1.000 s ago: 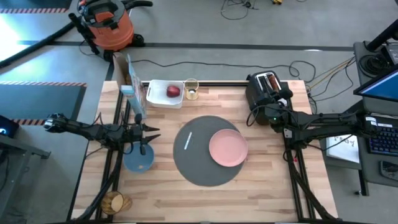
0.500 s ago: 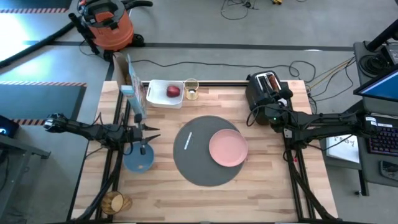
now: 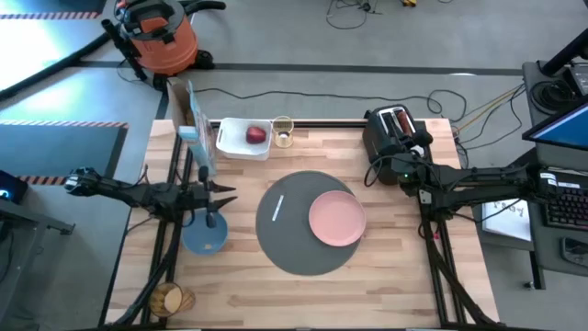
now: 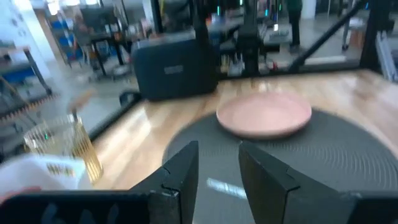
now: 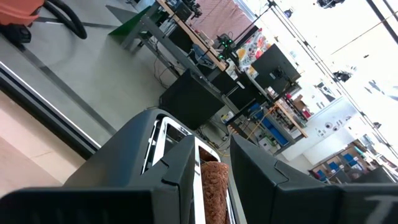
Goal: Arrange a breakfast setting
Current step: Put the blue bowl beside the pink plate on the gray mat
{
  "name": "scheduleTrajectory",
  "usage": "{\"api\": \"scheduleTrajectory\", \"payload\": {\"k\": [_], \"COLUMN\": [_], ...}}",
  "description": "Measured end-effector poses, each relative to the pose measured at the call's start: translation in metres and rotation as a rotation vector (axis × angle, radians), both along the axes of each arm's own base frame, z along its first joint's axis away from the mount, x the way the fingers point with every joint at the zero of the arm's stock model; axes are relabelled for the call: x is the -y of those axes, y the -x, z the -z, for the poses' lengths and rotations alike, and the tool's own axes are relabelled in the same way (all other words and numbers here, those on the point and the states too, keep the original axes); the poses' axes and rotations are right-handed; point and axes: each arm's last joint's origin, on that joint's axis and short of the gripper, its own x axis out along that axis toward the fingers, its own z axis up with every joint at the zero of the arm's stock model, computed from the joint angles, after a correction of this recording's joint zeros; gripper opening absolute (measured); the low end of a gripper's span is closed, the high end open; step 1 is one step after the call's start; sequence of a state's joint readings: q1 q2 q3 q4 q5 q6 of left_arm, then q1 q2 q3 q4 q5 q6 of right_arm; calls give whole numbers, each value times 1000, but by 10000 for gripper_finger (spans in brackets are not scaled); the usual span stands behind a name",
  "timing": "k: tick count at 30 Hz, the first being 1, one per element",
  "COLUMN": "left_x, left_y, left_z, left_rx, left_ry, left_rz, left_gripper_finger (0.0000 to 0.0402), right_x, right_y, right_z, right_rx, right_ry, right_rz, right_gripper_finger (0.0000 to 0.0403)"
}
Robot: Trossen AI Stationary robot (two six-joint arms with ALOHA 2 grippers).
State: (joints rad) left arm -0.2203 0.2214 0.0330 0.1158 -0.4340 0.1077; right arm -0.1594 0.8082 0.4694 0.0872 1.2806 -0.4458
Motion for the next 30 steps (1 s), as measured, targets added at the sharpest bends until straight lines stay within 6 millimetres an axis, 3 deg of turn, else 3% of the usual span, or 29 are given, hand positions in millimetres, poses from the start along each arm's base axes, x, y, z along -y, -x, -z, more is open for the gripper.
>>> {"api": "scheduleTrajectory", "payload": {"k": [9,13,19,30], "left_x": [0,-1,-1,-3], "left_y": [2,4,3,3], "left_z": [-28,-34,-33,-37], "left_rx": [278,366,394,456], "left_ry": [6,130,297,367], "left_rz": [-6,4,20,-50], "left_gripper_finger": [99,99,99,99], "right_x": [0,0,0,0], "right_y": [0,0,0,0], "right_z": [0,0,0,0], "right_rx": [0,0,0,0], "right_ry": [0,0,0,0], "right_rz": [0,0,0,0], "right_gripper_finger": [93,93,93,93]}}
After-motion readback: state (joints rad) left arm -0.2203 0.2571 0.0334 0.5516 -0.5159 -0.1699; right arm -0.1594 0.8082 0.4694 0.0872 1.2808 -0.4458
